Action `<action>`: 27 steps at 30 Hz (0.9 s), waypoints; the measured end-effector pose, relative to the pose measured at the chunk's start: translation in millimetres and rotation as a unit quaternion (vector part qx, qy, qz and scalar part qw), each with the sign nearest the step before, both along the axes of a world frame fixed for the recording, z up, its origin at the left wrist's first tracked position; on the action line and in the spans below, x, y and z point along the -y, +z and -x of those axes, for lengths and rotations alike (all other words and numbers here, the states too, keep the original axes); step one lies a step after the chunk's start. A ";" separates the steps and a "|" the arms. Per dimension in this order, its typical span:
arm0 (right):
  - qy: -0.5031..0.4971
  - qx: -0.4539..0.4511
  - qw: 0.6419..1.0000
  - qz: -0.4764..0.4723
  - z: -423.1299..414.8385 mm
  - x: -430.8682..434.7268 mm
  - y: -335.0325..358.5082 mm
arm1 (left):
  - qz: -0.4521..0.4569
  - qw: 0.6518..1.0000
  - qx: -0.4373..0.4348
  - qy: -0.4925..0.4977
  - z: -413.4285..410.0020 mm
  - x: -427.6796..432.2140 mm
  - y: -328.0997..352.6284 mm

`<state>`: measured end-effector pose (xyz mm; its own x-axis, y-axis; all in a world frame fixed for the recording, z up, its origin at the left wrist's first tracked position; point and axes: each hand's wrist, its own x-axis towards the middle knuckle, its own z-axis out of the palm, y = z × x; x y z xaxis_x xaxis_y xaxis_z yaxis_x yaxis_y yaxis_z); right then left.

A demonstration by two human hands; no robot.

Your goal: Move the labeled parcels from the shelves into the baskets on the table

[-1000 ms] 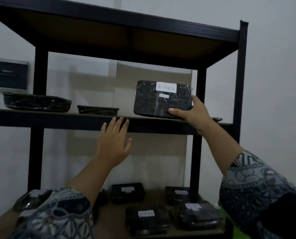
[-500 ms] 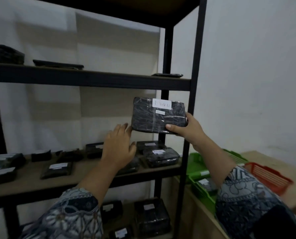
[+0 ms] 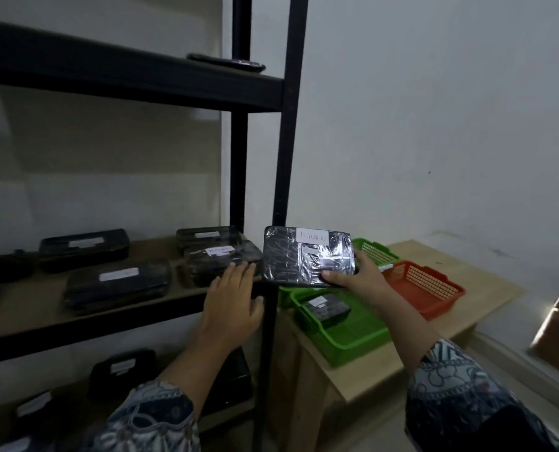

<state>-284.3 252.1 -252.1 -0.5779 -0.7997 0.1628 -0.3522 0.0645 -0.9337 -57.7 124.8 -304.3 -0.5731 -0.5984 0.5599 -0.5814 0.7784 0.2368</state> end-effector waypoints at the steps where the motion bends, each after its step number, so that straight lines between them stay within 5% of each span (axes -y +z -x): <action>1: -0.001 0.002 1.000 -0.006 16.7 0.8 -7.5 | -0.018 1.000 -0.005 -0.006 16.7 -2.6 -9.3; 15: 0.046 0.084 0.986 -0.139 234.3 30.1 -111.7 | -0.172 0.982 0.081 0.003 211.2 9.5 -121.7; 27: 0.148 0.122 0.938 -0.289 302.2 56.6 -183.3 | -0.243 0.954 0.158 0.084 267.1 16.7 -181.3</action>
<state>-586.5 195.4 -435.4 -0.2808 -0.8452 -0.4547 -0.2153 0.5172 -0.8283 -324.8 108.1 -485.6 -0.5411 -0.8409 0.0093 -0.7897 0.5118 0.3383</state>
